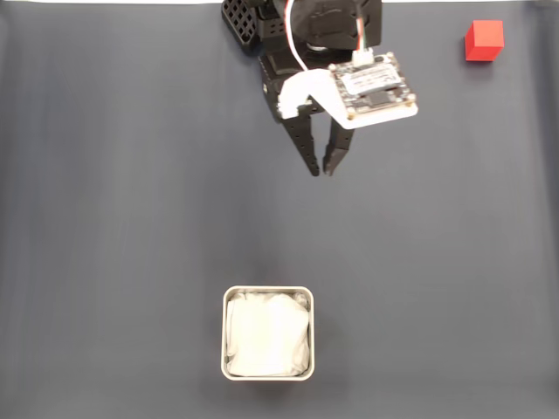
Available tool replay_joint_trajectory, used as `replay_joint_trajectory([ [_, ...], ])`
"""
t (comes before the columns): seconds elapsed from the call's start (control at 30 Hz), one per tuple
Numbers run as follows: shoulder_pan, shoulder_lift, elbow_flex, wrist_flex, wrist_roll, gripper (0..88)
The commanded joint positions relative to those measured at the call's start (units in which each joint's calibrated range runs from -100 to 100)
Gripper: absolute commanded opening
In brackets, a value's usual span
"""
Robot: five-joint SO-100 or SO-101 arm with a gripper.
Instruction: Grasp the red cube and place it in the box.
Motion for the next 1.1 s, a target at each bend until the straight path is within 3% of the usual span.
replay_joint_trajectory([
  [0.0,-2.4,-0.6,-2.6,0.2,-1.3,0.0],
  [1.07,-22.4,-0.9,-1.8,0.7,-3.8,0.0],
])
